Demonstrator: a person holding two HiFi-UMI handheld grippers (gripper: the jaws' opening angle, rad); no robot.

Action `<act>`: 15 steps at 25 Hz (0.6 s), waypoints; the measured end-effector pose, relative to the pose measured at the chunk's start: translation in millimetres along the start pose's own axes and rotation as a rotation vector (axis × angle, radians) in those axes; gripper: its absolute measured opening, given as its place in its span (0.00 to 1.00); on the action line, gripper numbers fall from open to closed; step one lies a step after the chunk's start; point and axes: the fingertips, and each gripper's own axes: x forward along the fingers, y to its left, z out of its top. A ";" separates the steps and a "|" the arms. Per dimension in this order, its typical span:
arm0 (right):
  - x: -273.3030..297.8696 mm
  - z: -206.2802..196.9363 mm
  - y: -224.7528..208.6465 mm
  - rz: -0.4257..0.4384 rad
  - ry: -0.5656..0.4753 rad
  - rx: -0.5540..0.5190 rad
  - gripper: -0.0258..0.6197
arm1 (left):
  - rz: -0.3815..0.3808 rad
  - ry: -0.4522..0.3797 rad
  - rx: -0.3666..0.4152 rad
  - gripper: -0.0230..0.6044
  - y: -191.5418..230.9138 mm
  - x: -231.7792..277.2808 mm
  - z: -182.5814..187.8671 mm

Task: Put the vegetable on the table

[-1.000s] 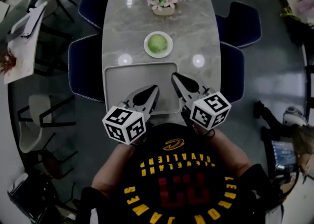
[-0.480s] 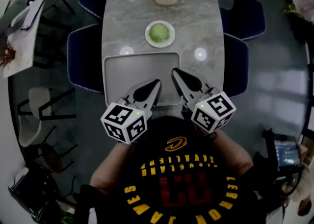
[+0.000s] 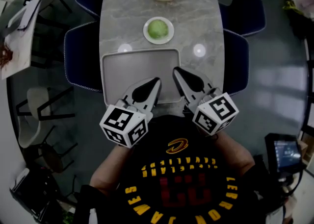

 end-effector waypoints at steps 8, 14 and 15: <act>1.1 1.7 7.1 0.006 0.002 -0.029 0.05 | 0.002 0.003 0.001 0.04 0.8 -2.1 0.4; 1.2 4.4 9.8 0.018 0.000 -0.055 0.05 | 0.007 0.005 0.004 0.04 2.5 -1.6 1.7; 1.2 4.9 9.3 0.016 -0.001 -0.055 0.05 | 0.006 0.006 0.004 0.04 2.7 -1.4 1.7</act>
